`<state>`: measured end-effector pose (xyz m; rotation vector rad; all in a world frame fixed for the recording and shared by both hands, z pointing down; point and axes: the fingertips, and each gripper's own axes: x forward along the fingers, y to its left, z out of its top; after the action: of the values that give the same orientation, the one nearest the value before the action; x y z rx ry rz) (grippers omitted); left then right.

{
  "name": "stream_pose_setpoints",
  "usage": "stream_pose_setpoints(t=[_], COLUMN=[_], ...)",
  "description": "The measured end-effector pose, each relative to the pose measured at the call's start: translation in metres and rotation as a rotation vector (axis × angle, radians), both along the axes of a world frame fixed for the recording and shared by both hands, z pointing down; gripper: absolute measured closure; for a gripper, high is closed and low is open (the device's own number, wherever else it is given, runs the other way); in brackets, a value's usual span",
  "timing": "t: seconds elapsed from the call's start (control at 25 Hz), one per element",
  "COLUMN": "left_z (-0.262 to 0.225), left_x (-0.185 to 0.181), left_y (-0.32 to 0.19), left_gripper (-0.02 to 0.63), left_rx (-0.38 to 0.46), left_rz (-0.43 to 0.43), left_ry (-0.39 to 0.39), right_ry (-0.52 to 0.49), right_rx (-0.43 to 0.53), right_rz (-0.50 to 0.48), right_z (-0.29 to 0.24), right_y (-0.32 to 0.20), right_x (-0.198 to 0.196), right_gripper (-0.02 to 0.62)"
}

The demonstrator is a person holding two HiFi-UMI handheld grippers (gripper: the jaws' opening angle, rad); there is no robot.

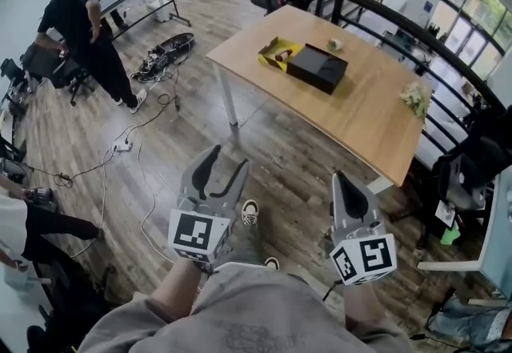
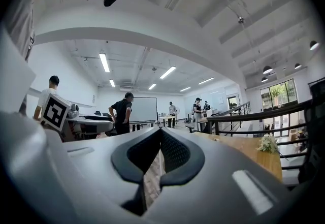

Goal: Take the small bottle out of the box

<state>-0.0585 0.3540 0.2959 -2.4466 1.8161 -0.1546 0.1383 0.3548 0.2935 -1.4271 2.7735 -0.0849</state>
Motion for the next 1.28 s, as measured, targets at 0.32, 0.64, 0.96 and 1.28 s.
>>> stream_pose_setpoints(t=[0.32, 0.64, 0.96, 1.28], left_z=[0.014, 0.011, 0.003, 0.005], left_x=[-0.021, -0.054, -0.099, -0.123], left_y=[-0.065, -0.166, -0.273, -0.359], left_gripper=[0.377, 0.377, 0.377, 0.377], left_rx=[-0.020, -0.034, -0.041, -0.052], left_rz=[0.011, 0.040, 0.088, 0.145], left_ry=[0.018, 0.007, -0.003, -0.022], right_ry=[0.022, 0.044, 0.052, 0.055], right_rx=[-0.014, -0.041, -0.062, -0.078], right_rz=[0.012, 0.047, 0.102, 0.169], right_z=[0.009, 0.009, 0.006, 0.013], right_y=[-0.066, -0.161, -0.262, -0.336], right_x=[-0.023, -0.053, -0.094, -0.118], right_gripper=[0.584, 0.584, 0.584, 0.584])
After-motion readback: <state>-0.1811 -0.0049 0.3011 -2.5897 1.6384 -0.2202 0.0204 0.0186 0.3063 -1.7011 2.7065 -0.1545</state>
